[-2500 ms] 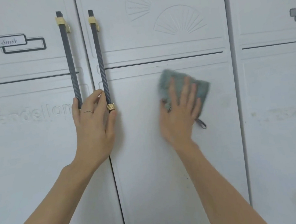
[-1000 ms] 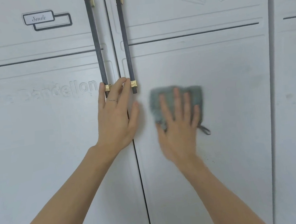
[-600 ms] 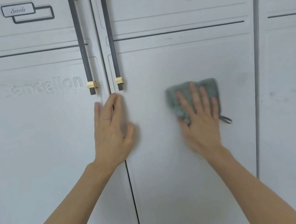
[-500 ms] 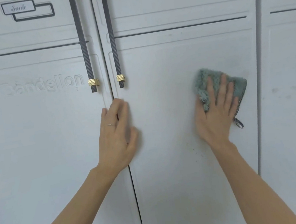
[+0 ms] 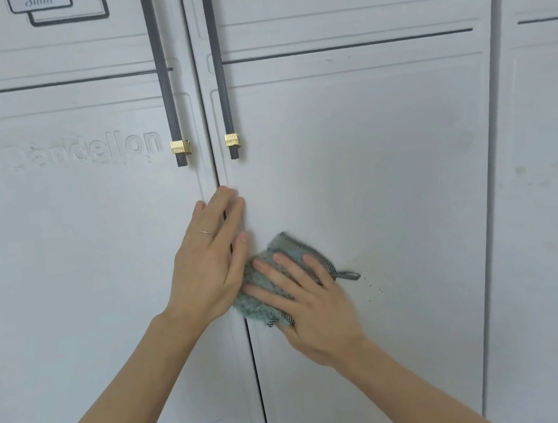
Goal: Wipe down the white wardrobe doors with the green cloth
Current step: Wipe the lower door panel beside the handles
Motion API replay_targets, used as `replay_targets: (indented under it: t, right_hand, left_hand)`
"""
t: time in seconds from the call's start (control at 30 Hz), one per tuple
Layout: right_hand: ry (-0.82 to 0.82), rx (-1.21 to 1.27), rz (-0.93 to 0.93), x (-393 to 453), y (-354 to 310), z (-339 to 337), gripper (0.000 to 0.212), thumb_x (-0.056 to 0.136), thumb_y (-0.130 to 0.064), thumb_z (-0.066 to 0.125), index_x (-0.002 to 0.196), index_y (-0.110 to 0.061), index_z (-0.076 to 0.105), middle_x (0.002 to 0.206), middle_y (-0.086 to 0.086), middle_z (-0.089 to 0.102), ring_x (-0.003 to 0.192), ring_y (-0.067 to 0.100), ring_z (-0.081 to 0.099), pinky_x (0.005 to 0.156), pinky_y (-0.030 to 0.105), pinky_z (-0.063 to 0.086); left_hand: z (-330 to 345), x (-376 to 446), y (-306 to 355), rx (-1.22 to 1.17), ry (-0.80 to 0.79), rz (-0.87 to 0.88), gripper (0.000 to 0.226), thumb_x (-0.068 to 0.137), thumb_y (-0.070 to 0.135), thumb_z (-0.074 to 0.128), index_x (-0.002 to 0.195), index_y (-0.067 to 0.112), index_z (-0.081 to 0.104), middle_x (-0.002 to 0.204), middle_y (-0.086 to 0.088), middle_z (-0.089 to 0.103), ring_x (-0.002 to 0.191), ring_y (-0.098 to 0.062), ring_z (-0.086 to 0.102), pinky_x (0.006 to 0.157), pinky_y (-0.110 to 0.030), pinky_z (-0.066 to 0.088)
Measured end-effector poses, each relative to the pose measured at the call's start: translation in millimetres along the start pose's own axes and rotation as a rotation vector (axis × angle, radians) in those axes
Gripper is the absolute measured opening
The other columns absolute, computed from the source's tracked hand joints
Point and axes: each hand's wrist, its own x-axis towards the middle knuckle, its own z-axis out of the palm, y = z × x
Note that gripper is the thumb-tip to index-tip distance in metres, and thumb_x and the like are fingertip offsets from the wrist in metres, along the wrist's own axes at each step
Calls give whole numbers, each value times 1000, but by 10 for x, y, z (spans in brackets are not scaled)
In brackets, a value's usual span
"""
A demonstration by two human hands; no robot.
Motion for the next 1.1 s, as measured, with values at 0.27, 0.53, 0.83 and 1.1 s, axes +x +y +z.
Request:
replay_targets:
  t: [0.27,0.53,0.83,1.1]
  right_hand:
    - [268,291,1003,-20,973,-336,62,104,-51,24,162,-40,5,171,-9,-10,157,15,-13,127,50,-5]
    - [94,95,485,-9,-215,45,71,96,-47,44,162,-38,18,172,3,1,158,30,2,126,53,1]
    - [83,49,417,-651,815,-21,76,91,-39,44,160,-45,12,171,-12,0,158,18,1,128,45,-1]
    - [294,258,1134,-335,547,7,66,102,-46,29,162,-34,4,171,6,-3,158,31,-2,123,63,6]
  left_hand:
    - [93,-27,79,2,-5,-41,51,105,14,46,153,-2,44,160,-7,38,150,-23,36,131,-38,7]
    - [129,-266,-7,51,-24,0,54,106,16,47,157,-1,40,165,-4,34,158,-19,27,132,-38,10]
    - [225,-281,25,28,3,-15,58,104,19,48,158,-1,38,166,-6,36,160,-17,21,132,-40,7]
    - [282,-296,38,-5,20,-16,60,104,21,48,158,-3,36,165,-9,37,161,-20,18,132,-40,5]
